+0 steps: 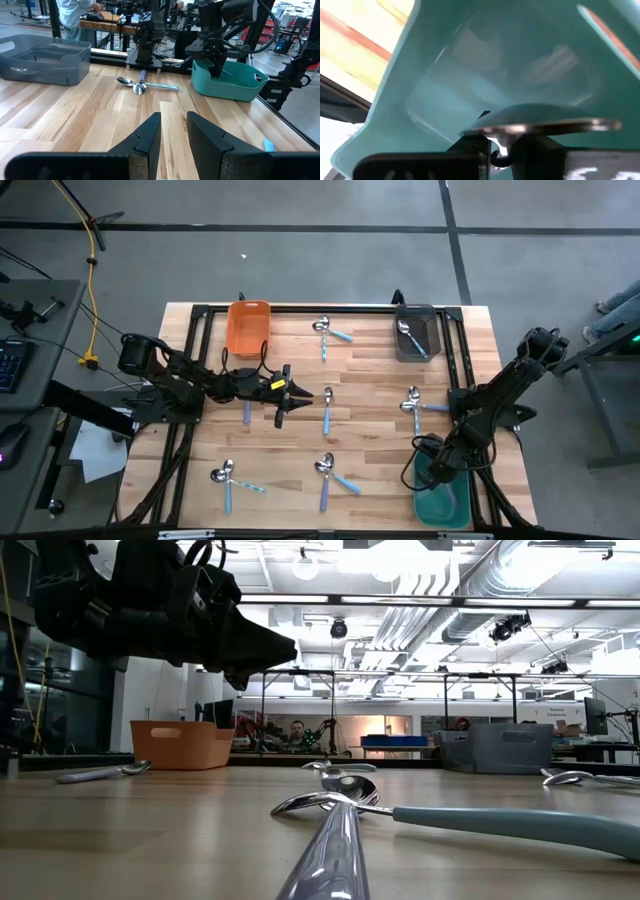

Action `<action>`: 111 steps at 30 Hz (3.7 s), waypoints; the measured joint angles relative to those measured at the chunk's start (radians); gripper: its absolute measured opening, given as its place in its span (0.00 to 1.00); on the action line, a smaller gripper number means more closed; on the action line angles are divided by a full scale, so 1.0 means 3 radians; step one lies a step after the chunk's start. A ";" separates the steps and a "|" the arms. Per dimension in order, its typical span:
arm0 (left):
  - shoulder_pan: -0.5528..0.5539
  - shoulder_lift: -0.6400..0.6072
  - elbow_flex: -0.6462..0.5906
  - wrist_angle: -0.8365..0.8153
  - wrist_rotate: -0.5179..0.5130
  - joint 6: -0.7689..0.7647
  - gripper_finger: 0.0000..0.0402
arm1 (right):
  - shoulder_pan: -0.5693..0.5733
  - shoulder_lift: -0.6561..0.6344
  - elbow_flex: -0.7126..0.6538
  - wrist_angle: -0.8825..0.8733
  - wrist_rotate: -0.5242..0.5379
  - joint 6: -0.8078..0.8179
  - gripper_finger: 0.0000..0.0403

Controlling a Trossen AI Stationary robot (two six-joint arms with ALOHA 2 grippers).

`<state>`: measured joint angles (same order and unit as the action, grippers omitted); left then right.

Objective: Sort silverware by color (type)
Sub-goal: Put the purple spoon into the green bin, then put the blue spoon into the orange bin

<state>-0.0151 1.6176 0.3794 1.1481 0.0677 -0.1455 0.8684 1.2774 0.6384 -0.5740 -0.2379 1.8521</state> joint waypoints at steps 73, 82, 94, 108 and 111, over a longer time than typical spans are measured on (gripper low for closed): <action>-0.0203 0.0000 0.0000 -0.0179 0.0017 0.0202 0.22 | -0.1968 -0.0047 -0.0070 0.1901 0.1500 -0.5299 0.00; -0.0203 0.0000 0.0245 -0.0881 -0.0004 0.0274 0.22 | -0.2304 -0.0047 -0.0395 0.2777 0.2071 -0.5827 0.00; -0.0127 0.0000 0.0577 -0.1598 -0.0009 0.0814 0.22 | -0.2580 -0.0047 -0.0397 0.2742 0.2082 -0.5751 0.00; 0.0296 0.0000 0.0576 -0.1757 -0.0493 0.1006 0.22 | -0.2966 -0.0047 -0.0397 0.2669 0.2087 -0.5748 0.00; 0.0383 0.0000 0.0576 -0.1725 -0.0495 0.0935 0.22 | -0.3002 -0.0047 -0.0397 0.2651 0.2088 -0.5766 0.00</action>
<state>0.0999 1.6176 0.5522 0.6305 -0.0807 0.1351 -0.0320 1.2633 0.5194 0.2213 0.3884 0.1223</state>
